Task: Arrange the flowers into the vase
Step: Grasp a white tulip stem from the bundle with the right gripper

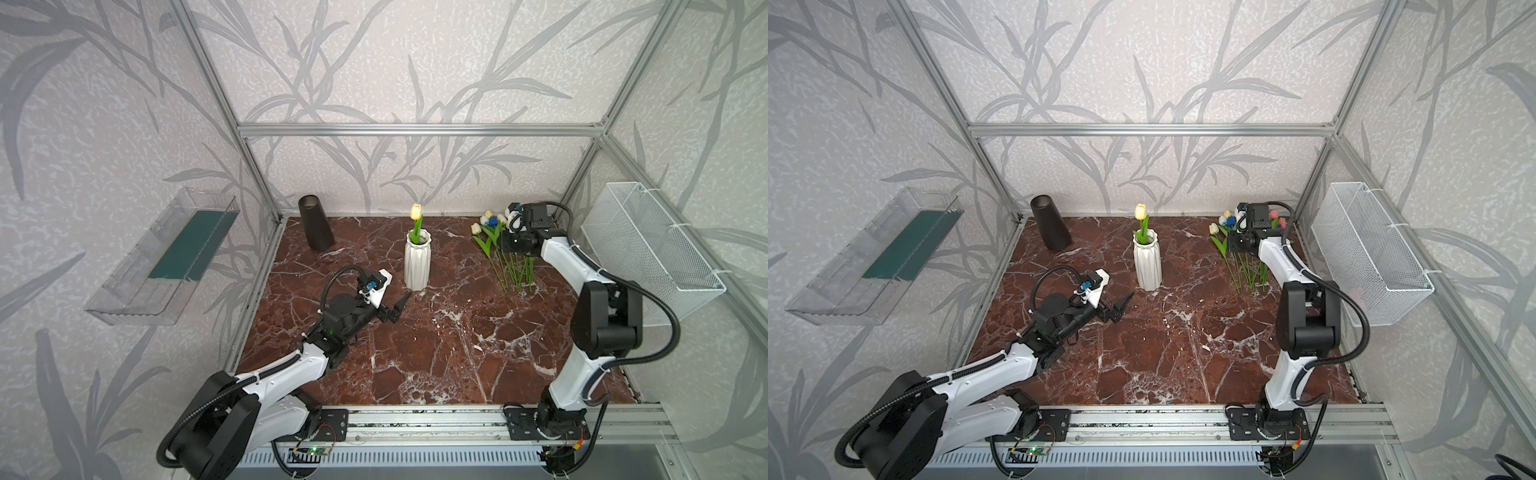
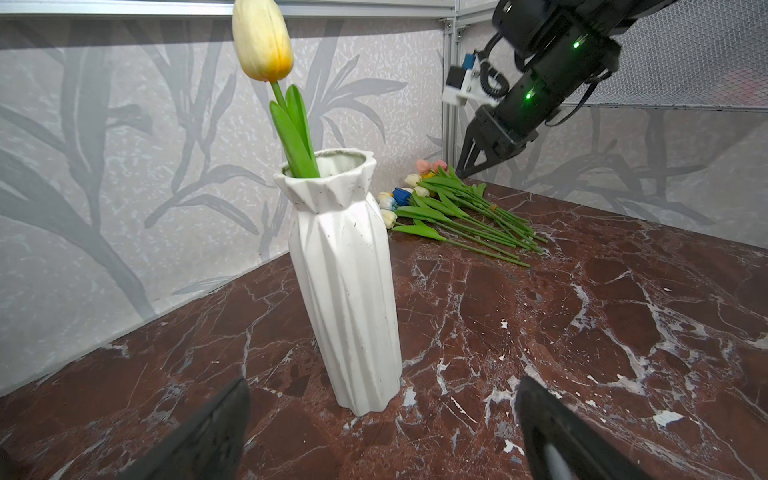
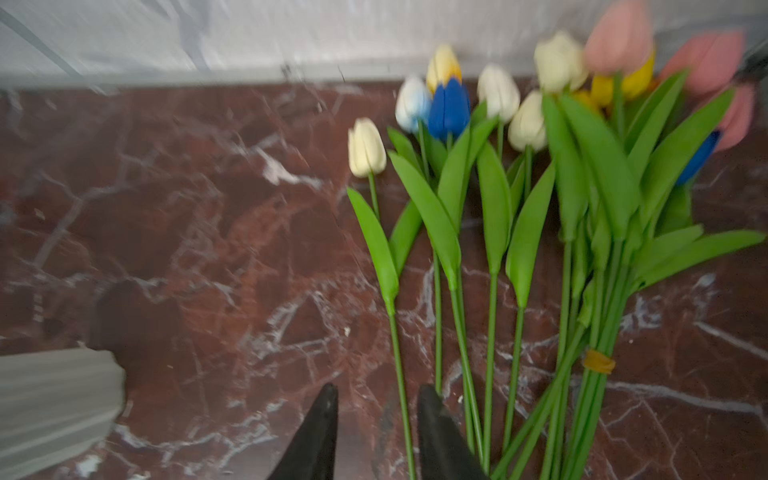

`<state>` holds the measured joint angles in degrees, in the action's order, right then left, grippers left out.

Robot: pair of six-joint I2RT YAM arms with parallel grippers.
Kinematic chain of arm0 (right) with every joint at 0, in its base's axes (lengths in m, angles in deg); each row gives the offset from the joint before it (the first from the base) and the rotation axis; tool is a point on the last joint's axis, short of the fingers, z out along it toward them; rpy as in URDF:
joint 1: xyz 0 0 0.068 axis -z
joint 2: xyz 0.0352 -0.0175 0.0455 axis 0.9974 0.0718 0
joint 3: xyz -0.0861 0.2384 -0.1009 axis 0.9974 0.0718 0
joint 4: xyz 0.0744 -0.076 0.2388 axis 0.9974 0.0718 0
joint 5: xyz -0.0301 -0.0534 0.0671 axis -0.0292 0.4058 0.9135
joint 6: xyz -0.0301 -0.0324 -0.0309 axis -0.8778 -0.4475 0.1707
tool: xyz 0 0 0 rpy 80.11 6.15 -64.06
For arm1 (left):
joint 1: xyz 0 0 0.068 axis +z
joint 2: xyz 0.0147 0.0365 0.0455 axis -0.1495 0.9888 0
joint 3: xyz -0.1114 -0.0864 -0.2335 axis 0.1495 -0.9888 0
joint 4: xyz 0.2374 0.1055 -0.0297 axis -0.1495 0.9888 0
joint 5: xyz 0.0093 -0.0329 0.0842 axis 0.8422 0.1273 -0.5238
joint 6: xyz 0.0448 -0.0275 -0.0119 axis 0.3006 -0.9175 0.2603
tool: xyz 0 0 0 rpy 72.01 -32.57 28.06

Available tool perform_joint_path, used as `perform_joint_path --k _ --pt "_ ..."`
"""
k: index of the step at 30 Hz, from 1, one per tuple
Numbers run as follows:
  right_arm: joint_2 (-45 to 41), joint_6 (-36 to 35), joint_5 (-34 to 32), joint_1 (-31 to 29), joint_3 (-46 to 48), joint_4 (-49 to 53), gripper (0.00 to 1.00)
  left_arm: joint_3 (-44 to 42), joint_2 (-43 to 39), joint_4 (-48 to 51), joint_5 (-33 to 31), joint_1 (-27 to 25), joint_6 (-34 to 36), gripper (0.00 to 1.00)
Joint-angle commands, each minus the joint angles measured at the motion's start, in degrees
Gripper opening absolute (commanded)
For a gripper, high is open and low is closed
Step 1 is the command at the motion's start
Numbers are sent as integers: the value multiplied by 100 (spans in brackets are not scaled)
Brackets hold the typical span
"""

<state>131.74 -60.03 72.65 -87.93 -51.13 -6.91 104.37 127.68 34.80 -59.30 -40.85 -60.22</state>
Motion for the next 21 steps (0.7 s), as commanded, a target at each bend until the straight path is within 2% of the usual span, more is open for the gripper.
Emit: perform_joint_path --k 1,12,21 --pt "418 -240 24 -68 -531 1162 32 195 79 -39 114 -35 69 99" --pt "1827 -282 -241 -164 -1888 1738 35 5 1 -51 -1 -36 77 99" --pt "2532 -298 -452 -165 -2682 2160 36 -45 6 -230 -49 -36 42 100"
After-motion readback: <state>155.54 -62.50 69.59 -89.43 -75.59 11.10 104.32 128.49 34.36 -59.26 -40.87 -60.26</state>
